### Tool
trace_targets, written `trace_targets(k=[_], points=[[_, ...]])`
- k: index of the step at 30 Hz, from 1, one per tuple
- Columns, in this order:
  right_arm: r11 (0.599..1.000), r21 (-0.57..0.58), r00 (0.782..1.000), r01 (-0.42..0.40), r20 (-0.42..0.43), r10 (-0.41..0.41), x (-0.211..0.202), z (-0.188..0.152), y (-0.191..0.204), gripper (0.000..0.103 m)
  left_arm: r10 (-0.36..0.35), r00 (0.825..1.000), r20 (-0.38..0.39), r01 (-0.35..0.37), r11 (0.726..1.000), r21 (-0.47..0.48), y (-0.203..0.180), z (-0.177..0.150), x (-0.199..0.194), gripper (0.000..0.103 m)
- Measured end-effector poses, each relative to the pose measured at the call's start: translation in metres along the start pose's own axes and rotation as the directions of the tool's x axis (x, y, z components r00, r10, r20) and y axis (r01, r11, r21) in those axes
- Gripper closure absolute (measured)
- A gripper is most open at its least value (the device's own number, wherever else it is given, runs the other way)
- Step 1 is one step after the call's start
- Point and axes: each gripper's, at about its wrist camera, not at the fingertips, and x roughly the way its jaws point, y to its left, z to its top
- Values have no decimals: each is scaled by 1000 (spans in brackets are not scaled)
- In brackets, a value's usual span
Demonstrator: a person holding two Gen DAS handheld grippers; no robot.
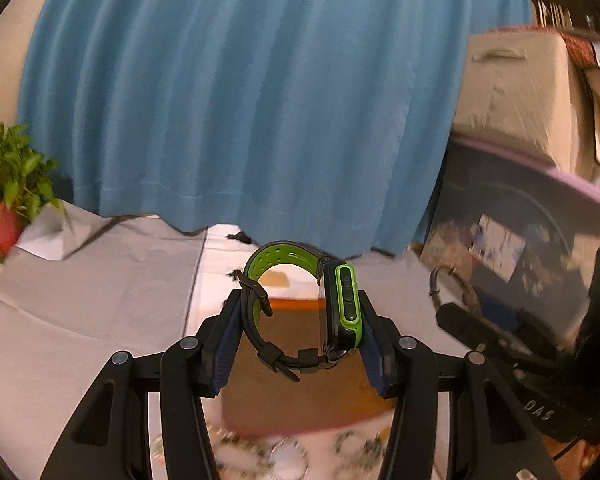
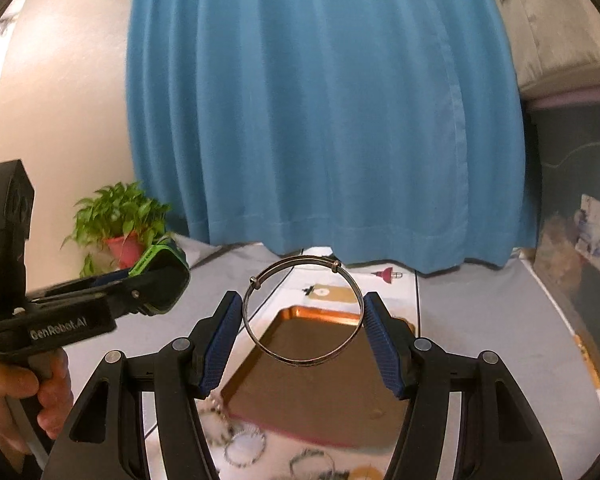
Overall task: Organize jewelry
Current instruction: 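Lift the watch with the left gripper while the right gripper carries the bangle over the tray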
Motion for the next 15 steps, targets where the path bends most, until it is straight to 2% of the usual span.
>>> trace_targets(k=[2,6,10,12,15], points=[[1000,-6,1000,-1,2,1,14,-2,-8,41,-5,1000,6,5,1000,-3,3,-4,15,54],[1000,-30,999,4,-49,-6,51,-23,-22,41,1,999,-35,-1,1000,4,7,-19,46,54],[1000,6,985,-9,-173,9,98,-60,-37,41,16,991,-136,-12,1000,29,14,-43,88,54],[1000,9,974,2,-228,0,114,-71,-40,41,43,978,-203,-38,999,33,20,-56,110,54],[1000,19,956,0,-294,6,135,-84,-43,41,79,947,-311,-78,997,18,32,-75,144,54]])
